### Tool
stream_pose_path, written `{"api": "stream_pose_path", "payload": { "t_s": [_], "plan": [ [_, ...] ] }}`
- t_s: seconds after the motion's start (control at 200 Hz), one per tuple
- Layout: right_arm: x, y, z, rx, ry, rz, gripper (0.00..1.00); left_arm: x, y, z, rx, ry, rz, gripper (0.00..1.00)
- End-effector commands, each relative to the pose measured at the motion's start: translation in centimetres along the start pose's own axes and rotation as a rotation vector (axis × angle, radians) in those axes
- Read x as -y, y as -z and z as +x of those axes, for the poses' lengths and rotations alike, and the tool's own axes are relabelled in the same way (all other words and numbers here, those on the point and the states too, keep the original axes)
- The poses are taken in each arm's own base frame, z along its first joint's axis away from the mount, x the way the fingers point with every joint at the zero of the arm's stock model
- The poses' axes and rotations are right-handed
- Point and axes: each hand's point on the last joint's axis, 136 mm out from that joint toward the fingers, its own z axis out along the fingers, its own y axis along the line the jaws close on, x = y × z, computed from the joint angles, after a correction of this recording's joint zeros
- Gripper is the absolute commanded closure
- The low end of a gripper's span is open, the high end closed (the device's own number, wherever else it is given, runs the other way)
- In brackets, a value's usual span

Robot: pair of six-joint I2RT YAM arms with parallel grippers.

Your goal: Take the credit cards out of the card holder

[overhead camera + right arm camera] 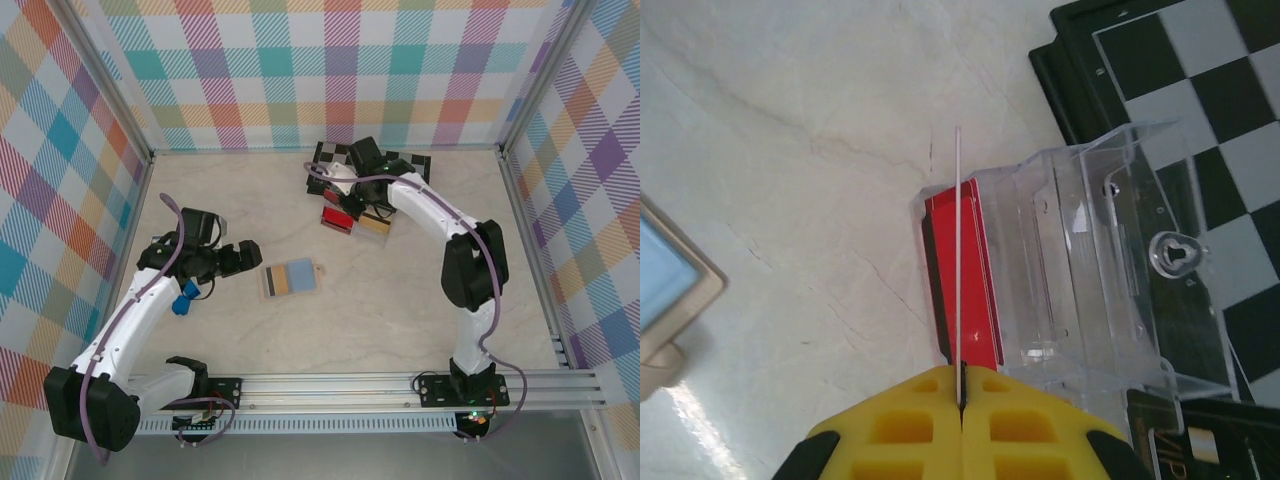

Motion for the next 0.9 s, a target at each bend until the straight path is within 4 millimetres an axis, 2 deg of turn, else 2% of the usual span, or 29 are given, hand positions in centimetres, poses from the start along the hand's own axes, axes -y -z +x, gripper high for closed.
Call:
{"api": "stream_pose_path", "payload": {
  "t_s": [0.0, 0.14, 0.34, 0.895],
  "plan": [
    [-1.2, -0.6, 0.9, -0.052, 0.105, -0.077, 1.00, 0.1, -0.4, 0.3, -0.019, -0.001, 0.030, 0.00],
    [-1.4, -1.6, 0.4, -0.041, 0.122, -0.113, 1.00, 0.1, -0.8, 0.3, -0.033, 0.002, 0.029, 0.00],
    [-0.5, -3.1, 1.2, -0.086, 0.125, -0.097, 1.00, 0.1, -1.0, 0.4, -0.042, 0.004, 0.033, 0.00],
    [1.4, -5.0, 2.3, -0.142, 0.094, -0.062, 1.00, 0.2, -1.4, 0.5, -0.059, 0.010, 0.049, 0.00]
  ]
}}
